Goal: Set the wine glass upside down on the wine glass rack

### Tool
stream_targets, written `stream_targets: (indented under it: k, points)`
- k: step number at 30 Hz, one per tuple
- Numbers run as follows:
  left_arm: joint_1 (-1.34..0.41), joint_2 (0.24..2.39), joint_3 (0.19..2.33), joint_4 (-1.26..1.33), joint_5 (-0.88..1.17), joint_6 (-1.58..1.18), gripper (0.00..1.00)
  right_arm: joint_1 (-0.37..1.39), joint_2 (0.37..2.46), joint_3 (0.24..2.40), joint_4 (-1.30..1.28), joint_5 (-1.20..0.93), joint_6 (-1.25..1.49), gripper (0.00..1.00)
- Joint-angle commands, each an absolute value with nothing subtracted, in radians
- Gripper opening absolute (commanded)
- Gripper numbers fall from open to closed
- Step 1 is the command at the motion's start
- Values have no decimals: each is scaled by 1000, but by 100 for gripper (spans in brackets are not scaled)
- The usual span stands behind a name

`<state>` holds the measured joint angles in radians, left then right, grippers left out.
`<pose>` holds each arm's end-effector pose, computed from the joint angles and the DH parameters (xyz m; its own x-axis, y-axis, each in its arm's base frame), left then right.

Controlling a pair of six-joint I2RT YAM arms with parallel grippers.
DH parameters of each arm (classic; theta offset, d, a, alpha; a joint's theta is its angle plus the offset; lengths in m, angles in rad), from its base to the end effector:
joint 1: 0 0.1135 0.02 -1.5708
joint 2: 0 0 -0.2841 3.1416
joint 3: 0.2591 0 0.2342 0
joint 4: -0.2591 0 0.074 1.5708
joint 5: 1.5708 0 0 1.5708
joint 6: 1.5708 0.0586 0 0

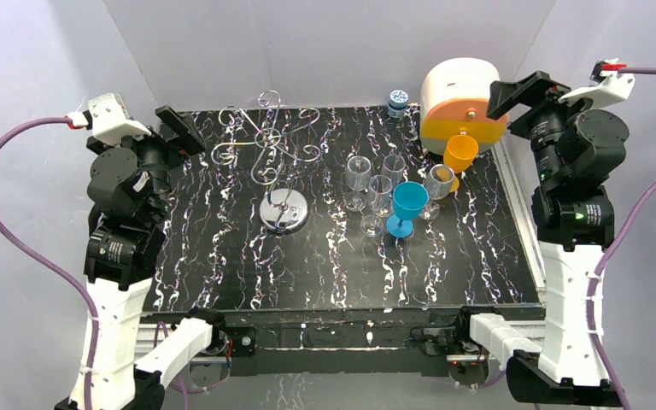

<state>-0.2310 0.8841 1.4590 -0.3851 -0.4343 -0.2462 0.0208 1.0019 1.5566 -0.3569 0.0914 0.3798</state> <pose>0.1245 -0.0040 0.5307 0.2255 -0.2802 -0.9331 -0.1439 0.9377 -0.3163 0.1576 -0.0021 0.5491 0.2080 0.3736 -0.9040 -0.0090 0.9249 0.3802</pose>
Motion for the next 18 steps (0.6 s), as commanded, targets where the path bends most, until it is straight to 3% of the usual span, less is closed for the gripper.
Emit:
stream_targets:
  k: [1, 7, 18]
  points:
    - [-226, 873, 1443, -443, -396, -331, 98, 18, 980, 1505, -381, 37, 470, 99]
    - [-226, 840, 1328, -546, -287, -487, 98, 18, 1007, 1488, -465, -212, 537, 98]
    - [-227, 732, 1170, -666, -291, -538, 98, 18, 1148, 1513, -937, -186, 545, 88]
